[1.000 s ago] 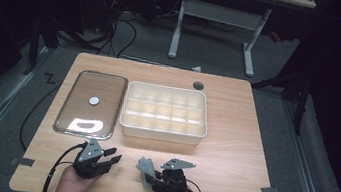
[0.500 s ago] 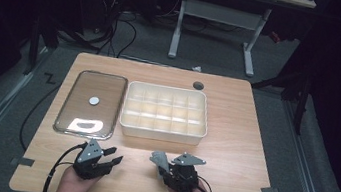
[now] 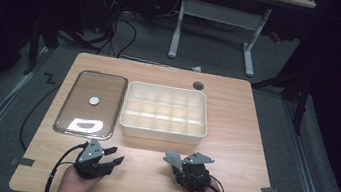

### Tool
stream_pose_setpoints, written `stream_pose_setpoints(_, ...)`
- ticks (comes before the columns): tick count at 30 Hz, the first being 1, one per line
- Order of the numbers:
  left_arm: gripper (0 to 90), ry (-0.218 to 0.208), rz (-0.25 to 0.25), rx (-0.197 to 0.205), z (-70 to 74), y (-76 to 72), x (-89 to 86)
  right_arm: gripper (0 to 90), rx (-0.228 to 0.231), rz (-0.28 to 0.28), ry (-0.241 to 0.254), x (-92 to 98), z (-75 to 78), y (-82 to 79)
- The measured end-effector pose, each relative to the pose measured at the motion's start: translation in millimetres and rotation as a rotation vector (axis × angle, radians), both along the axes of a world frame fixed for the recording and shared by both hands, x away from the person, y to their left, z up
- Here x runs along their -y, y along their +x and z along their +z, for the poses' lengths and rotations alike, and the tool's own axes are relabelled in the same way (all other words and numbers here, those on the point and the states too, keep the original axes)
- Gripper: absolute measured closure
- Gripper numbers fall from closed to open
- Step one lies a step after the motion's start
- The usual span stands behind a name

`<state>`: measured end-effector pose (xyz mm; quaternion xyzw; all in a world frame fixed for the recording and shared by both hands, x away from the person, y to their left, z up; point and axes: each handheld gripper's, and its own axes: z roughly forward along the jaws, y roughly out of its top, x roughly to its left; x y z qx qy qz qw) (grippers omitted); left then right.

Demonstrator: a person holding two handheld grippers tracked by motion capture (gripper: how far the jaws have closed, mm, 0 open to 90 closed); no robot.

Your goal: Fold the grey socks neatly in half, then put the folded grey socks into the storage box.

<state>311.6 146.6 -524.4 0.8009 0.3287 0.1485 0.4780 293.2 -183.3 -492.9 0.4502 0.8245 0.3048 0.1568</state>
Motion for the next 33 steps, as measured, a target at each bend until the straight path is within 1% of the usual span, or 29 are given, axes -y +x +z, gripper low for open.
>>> stream_pose_setpoints(2, 55.1, 0.002, 0.002, 0.006, -0.1, 0.6, 1.3, 70.1, -0.008, -0.001, -0.015, 5.4, 0.0, -0.3)
stream_pose_setpoints(4, 54.6, -0.004, 0.001, 0.006, 0.9, 1.1, 2.5, 70.1, -0.015, -0.016, -0.029, 10.8, 0.1, -0.8)
stream_pose_setpoints(7, 52.7, -0.009, -0.006, 0.014, 2.5, 0.9, 3.6, 70.1, -0.022, -0.025, -0.044, 18.2, 1.4, -1.4)
stream_pose_setpoints(8, 52.2, -0.009, -0.009, 0.014, 2.6, 0.9, 3.7, 70.1, -0.023, -0.026, -0.041, 20.6, 2.3, -1.5)
stream_pose_setpoints(10, 51.2, -0.01, -0.014, 0.002, 2.4, 1.9, 3.0, 70.1, -0.017, -0.035, -0.053, 25.4, 4.5, -1.8)
stream_pose_setpoints(13, 50.6, -0.027, -0.013, -0.011, 3.2, 2.1, 0.9, 70.0, -0.031, -0.04, -0.067, 29.3, 5.9, -1.3)
stream_pose_setpoints(15, 50.1, -0.037, -0.013, -0.009, 4.1, 1.4, -0.8, 70.0, -0.038, -0.037, -0.076, 31.0, 6.4, -1.0)
stream_pose_setpoints(20, 47.6, -0.028, -0.013, -0.002, 4.8, -0.8, -2.8, 70.0, -0.047, -0.023, -0.114, 34.2, 7.8, -0.5)
stream_pose_setpoints(23, 45.5, -0.025, -0.014, -0.001, 6.0, -2.2, -1.9, 70.0, -0.058, -0.013, -0.114, 36.8, 9.5, 1.3)
stream_pose_setpoints(26, 43.8, -0.033, -0.012, 0.001, 6.8, -4.1, -2.0, 70.0, -0.078, -0.016, -0.112, 39.9, 11.7, 3.9)
stream_pose_setpoints(28, 42.7, -0.029, -0.016, 0.004, 6.8, -4.6, -2.7, 70.0, -0.093, -0.011, -0.122, 41.9, 13.6, 6.2)
stream_pose_setpoints(30, 41.4, -0.031, -0.016, -0.007, 7.1, -3.3, -4.4, 70.0, -0.114, -0.007, -0.121, 43.0, 17.0, 8.5)
stream_pose_setpoints(33, 39.6, -0.046, -0.005, -0.02, 5.9, -1.7, -7.6, 70.0, -0.136, -0.009, -0.127, 45.0, 23.3, 13.4)
